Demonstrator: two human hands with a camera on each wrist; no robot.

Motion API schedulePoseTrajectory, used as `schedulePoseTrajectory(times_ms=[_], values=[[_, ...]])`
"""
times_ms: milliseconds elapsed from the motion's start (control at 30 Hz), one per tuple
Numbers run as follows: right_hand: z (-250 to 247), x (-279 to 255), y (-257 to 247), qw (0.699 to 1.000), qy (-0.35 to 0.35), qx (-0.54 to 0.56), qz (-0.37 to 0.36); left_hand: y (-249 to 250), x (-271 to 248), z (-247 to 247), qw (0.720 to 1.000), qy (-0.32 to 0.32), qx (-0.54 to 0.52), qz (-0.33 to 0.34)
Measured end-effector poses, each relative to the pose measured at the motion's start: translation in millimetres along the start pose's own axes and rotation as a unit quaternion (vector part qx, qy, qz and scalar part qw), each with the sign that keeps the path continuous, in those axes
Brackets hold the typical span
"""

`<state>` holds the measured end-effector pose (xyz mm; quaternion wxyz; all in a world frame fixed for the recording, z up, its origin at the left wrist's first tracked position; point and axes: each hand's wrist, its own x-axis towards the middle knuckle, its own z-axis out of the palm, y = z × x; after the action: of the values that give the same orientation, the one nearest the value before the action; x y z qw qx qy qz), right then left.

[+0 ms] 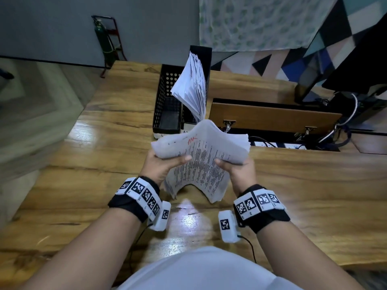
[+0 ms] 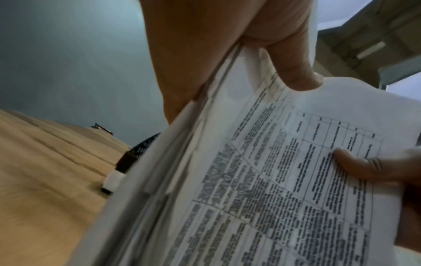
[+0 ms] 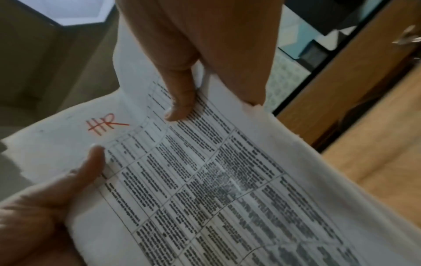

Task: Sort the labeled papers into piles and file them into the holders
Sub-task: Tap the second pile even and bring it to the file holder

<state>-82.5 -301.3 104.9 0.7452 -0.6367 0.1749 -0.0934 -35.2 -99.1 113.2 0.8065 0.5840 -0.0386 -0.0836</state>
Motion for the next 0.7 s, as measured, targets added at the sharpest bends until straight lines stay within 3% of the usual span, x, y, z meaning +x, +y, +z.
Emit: schedulePoseTrajectory(times_ms=[67,167,367,533,700], values=[[4.5,-3.6,-12.0,0.997,-0.023,0.036,-0.061,8.2,3.0,1.6,1.0,0.021,-0.022,0.007],[-6.2,-3.7,-25.4,0.992,-0.035,0.034,-0.114,20.6,7.1,-7.9,0.999,0.003,-0.008,0.043],[-11.8,-5.5,-10.7,0.997,-0.067,-0.028,-0.015,0.3,3.7,-17.6,0.998,-0.038,0.058,0.002],[-4.7,-8.0,-24.8,0.996,-0.071,0.008,-0.061,10.5,8.3,-14.7,0.999,0.005,0.04,0.029],[-20.1,-11.2,-21.8,0.995,-0.085,-0.016,-0.052,5.5,2.4,-26.8,0.993,-0.037,0.109,-0.005]])
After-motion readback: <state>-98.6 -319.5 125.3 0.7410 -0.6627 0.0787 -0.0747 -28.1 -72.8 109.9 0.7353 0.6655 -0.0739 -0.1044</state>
